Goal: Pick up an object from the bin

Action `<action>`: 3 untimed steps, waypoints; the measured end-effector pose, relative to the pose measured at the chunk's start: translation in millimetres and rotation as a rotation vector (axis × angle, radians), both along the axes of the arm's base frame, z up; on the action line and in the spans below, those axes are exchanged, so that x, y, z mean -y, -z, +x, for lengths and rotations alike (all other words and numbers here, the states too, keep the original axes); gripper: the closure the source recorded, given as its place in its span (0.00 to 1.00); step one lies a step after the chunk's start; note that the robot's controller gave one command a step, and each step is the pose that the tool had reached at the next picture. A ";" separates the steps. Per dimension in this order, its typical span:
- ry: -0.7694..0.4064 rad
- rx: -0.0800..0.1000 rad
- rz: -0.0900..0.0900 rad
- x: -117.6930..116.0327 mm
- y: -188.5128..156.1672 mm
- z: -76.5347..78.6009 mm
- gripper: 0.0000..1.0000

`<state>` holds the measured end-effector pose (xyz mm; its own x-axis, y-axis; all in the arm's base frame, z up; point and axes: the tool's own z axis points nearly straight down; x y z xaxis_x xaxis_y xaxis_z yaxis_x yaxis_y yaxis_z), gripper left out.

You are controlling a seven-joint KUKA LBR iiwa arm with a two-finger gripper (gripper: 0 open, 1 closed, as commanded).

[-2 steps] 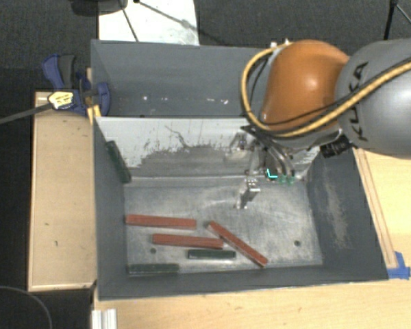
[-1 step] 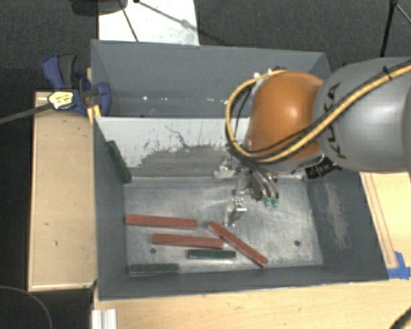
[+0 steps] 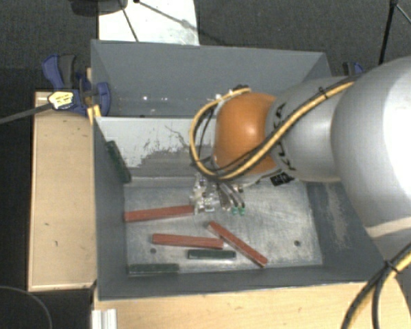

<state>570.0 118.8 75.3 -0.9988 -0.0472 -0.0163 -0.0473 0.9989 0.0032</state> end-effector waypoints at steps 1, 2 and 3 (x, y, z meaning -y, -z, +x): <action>0.001 0.000 0.000 0.0 0.0 0.0 1.00; 0.017 -0.009 -0.005 -28.2 0.9 15.7 1.00; 0.023 -0.015 -0.002 -38.8 -20.9 11.9 1.00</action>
Offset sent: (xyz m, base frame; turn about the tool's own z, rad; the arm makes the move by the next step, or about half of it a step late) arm 0.0178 0.0409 -0.0048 0.0190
